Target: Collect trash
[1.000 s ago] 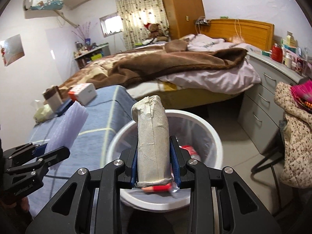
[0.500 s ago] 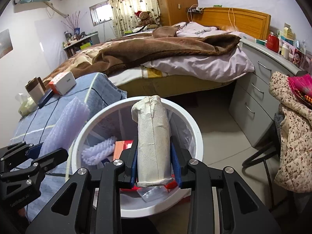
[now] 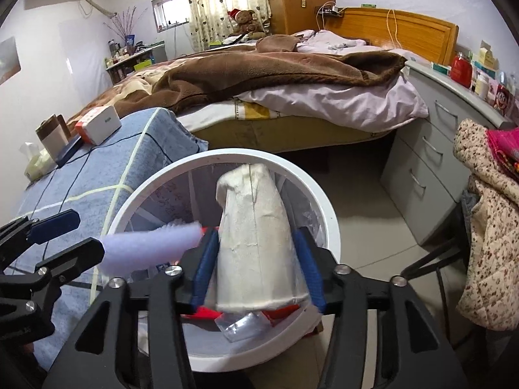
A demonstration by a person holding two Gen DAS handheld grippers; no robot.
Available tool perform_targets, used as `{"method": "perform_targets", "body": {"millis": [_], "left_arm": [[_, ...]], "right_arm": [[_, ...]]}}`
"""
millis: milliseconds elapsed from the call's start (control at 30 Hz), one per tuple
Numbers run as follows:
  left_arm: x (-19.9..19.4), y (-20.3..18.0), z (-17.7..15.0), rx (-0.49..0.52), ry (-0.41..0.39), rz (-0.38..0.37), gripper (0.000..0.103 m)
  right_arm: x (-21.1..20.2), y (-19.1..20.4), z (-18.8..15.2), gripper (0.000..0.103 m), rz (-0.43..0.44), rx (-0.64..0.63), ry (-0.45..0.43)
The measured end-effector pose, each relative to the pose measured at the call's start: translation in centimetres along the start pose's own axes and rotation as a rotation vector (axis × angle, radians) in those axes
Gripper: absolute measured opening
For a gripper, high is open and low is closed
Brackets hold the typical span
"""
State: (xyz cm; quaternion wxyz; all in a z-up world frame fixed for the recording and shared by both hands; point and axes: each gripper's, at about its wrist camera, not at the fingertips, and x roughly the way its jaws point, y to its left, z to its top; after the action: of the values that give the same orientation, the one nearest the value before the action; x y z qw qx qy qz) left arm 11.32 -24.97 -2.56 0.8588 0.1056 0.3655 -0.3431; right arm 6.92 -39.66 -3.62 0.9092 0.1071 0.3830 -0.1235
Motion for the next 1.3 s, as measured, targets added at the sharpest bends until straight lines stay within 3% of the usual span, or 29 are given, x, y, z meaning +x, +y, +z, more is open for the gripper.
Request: {"method": "perform_targets", "body": {"millis": [233, 533, 733, 1100, 1300], "left_arm": [[-0.8, 0.4, -0.4, -0.028, -0.005, 0.005, 0.072], [-4.2, 1.1, -1.5, -0.071, -0.061, 0.034, 0.077], [-7.3, 1.9, -2.9, -0.108, -0.120, 0.095, 0.078], [-11.6, 3.8, -6.8, -0.160, -0.194, 0.288, 0.079], [-13.2, 4.3, -8.8, -0.193, -0.206, 0.350, 0.079]], "right_arm": [[-0.9, -0.2, -0.2, 0.059, 0.005, 0.022, -0.025], [-3.6, 2.1, -1.3, 0.060, 0.037, 0.012, -0.093], [-5.9, 3.5, -2.1, 0.060, 0.062, 0.010, -0.153], [-8.1, 6.4, -4.6, 0.060, 0.077, -0.027, -0.228], [-8.6, 8.1, -5.7, 0.060, 0.080, -0.068, -0.262]]}}
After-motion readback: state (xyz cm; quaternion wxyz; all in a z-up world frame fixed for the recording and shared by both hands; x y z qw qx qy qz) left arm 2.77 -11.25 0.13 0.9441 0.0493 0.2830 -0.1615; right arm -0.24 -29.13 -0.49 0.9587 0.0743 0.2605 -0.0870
